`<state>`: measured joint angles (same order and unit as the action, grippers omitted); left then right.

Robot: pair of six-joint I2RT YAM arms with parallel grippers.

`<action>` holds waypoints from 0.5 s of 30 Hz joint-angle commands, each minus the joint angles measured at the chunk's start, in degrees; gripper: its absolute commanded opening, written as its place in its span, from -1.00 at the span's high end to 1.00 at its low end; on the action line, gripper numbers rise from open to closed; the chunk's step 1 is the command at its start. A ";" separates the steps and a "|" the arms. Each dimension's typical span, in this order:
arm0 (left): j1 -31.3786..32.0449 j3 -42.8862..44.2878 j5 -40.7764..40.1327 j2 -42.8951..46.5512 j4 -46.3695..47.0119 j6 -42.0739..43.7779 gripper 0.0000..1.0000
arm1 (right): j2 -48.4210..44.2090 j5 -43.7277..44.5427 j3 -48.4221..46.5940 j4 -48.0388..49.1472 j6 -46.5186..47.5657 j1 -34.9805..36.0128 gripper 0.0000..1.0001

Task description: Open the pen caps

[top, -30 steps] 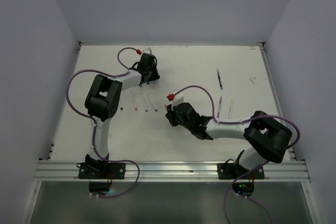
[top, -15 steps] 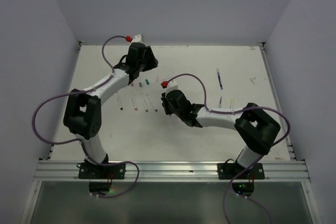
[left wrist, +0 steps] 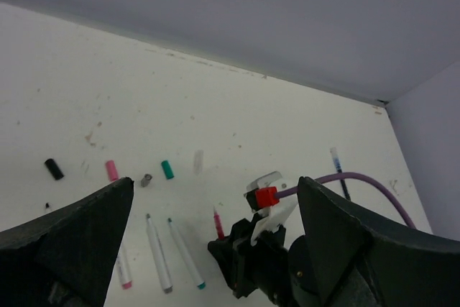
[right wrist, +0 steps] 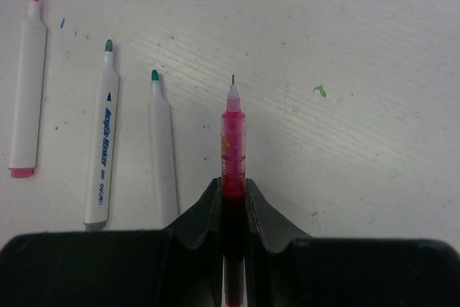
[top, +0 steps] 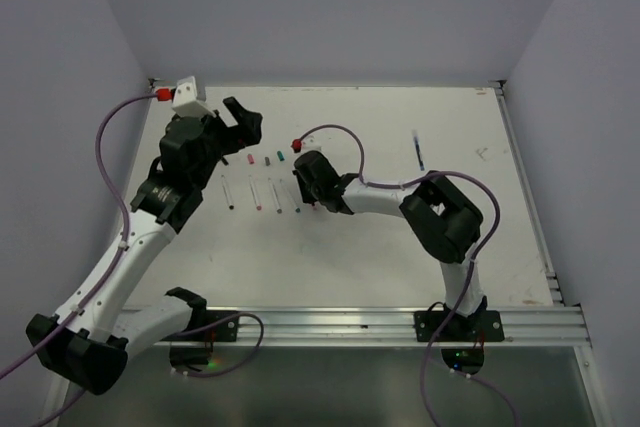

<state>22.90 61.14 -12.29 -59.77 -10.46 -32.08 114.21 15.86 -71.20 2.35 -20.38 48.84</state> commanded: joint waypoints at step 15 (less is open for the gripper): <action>-0.48 -11.84 -8.36 14.15 -10.64 8.61 -1.00 | -2.93 3.30 -4.84 -7.88 -3.26 -0.50 0.00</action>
<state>22.87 50.13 -19.40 -46.19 -20.45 -25.98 118.17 16.21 -76.99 -3.64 -22.87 48.82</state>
